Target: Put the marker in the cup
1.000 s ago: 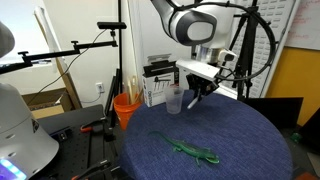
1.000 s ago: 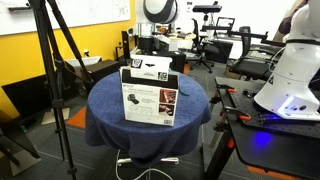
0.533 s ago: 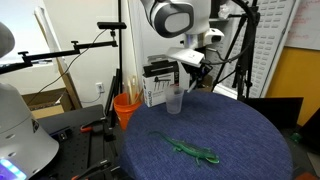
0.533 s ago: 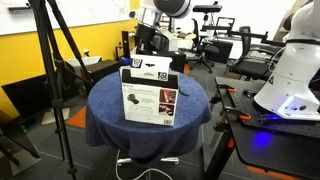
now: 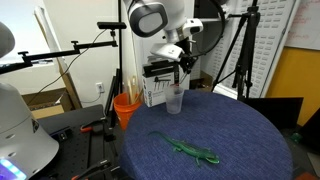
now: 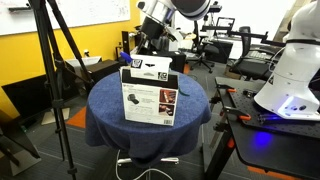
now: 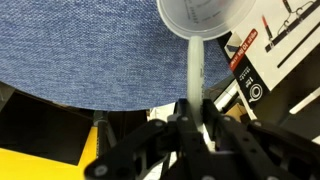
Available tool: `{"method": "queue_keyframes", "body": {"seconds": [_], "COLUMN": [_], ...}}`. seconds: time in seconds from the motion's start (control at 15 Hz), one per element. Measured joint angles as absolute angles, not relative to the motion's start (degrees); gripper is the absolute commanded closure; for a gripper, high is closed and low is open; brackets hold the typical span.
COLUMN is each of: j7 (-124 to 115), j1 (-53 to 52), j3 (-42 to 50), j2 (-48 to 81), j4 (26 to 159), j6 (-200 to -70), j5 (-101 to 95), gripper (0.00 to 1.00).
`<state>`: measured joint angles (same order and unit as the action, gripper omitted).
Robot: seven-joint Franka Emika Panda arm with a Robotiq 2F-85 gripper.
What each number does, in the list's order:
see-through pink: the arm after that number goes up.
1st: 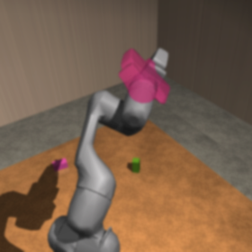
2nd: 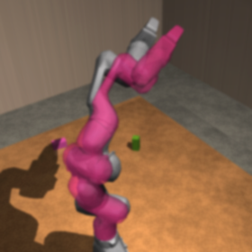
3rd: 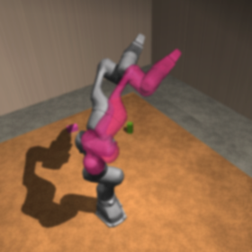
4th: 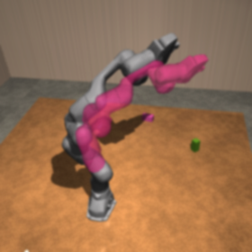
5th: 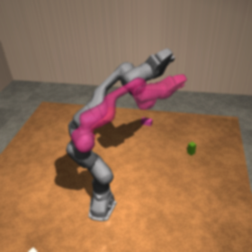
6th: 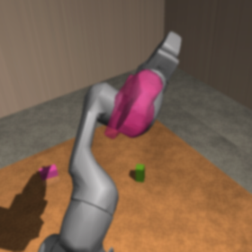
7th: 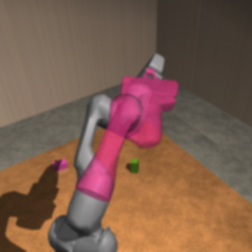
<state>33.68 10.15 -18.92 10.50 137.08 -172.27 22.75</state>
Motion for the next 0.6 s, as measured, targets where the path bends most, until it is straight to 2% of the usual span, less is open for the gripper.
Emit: {"method": "queue_keyframes", "body": {"seconds": [0.6], "j7": [37.7], "j1": [12.1], "j3": [-22.6], "j2": [7.6], "j4": [142.3], "j6": [-174.5], "j5": [32.0], "gripper": [0.95]}}
